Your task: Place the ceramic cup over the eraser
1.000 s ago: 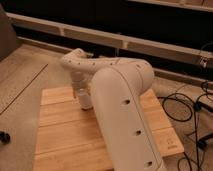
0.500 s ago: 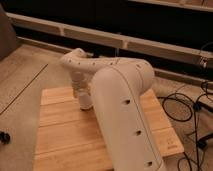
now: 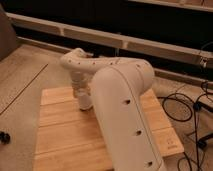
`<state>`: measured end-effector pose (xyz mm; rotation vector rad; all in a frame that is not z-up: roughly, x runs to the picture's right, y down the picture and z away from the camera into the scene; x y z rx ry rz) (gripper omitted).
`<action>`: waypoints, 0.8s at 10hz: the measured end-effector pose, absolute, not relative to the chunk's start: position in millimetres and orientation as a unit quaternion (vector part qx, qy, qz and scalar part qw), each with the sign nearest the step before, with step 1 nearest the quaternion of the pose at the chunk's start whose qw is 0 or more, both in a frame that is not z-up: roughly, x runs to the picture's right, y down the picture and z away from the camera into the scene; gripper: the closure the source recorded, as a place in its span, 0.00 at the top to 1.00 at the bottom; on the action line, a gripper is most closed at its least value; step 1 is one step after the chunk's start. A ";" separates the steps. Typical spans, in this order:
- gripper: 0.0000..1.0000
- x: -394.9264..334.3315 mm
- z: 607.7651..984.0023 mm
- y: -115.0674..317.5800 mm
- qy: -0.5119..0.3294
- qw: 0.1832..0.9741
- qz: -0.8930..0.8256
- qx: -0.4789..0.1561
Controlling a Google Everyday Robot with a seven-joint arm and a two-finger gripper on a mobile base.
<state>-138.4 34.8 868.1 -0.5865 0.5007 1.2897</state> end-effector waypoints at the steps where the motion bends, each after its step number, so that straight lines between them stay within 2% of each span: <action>1: 0.45 -138.5 868.1 34.7 0.227 0.731 0.586 -0.266; 3: 0.62 -138.5 868.0 34.7 0.227 0.731 0.586 -0.267; 4: 0.73 -138.6 868.0 34.8 0.227 0.731 0.586 -0.267; 5: 0.79 -138.6 868.0 34.8 0.227 0.731 0.586 -0.267; 8: 0.80 -138.7 868.0 34.8 0.227 0.731 0.586 -0.267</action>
